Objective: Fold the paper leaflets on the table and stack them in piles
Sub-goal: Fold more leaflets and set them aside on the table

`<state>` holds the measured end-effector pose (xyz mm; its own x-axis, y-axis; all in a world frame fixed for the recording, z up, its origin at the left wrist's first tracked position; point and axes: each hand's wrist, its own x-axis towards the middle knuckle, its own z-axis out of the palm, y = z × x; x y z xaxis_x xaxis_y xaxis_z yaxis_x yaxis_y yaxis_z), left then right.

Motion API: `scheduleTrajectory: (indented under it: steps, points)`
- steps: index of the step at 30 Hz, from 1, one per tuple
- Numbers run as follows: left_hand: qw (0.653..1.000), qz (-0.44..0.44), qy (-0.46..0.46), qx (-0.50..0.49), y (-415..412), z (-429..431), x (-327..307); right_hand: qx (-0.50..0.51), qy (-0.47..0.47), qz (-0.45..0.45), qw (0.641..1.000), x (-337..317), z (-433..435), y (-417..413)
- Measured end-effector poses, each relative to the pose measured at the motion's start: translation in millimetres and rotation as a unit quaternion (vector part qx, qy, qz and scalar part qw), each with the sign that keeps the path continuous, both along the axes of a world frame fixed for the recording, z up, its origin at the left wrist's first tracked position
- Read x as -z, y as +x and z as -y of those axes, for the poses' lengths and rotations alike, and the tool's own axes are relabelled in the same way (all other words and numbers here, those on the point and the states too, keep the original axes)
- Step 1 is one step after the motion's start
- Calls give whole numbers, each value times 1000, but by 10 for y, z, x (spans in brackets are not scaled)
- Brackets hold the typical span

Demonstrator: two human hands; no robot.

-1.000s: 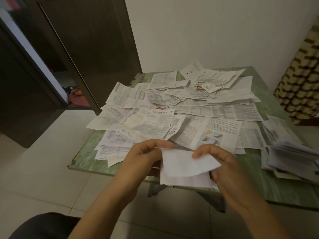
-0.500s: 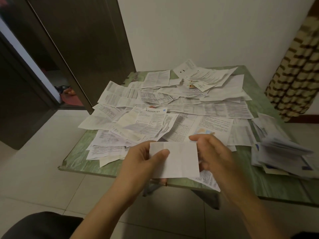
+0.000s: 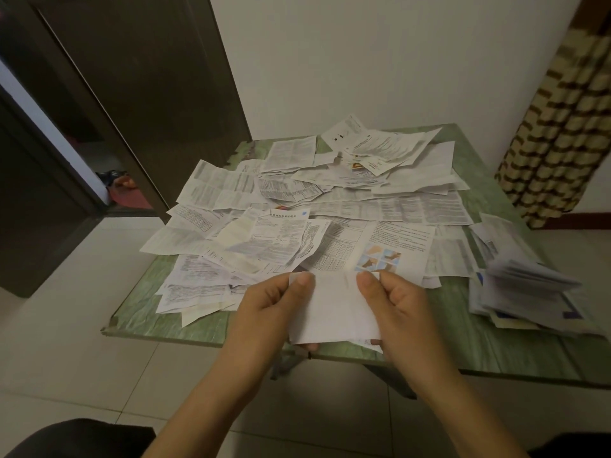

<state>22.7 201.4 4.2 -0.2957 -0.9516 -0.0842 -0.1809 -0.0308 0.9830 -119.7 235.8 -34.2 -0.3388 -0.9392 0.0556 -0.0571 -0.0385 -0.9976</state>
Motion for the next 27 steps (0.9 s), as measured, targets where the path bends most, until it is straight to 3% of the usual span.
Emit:
scheduleTrajectory:
  steps: [8, 13, 16, 18, 20, 23, 27]
  points:
    - [998, 24, -38, 34, -236, 29, -76, 21, 28, -49, 998, -200, -257, -343]
    - [992, -16, -37, 123, -808, -13, -243, 154, 3, -115, 981, -445, -527, -738]
    - [989, -64, -24, 131, -1186, -3, -249, 233, -18, -110, 966, -626, -618, -1190]
    - [985, -32, -115, 121, -1386, 18, -218, 263, -20, -37, 964, -691, -596, -1510]
    - [959, 55, -237, 144, -1550, 20, -133, 288, 0, 19, 957, -683, -579, -1772]
    - [904, 167, -324, 224, -1660, -19, 110, 277, 84, -18, 957, -482, -565, -1918]
    - [897, 159, -346, 227, -1598, -117, 368, 234, 162, -87, 955, -223, -651, -1835]
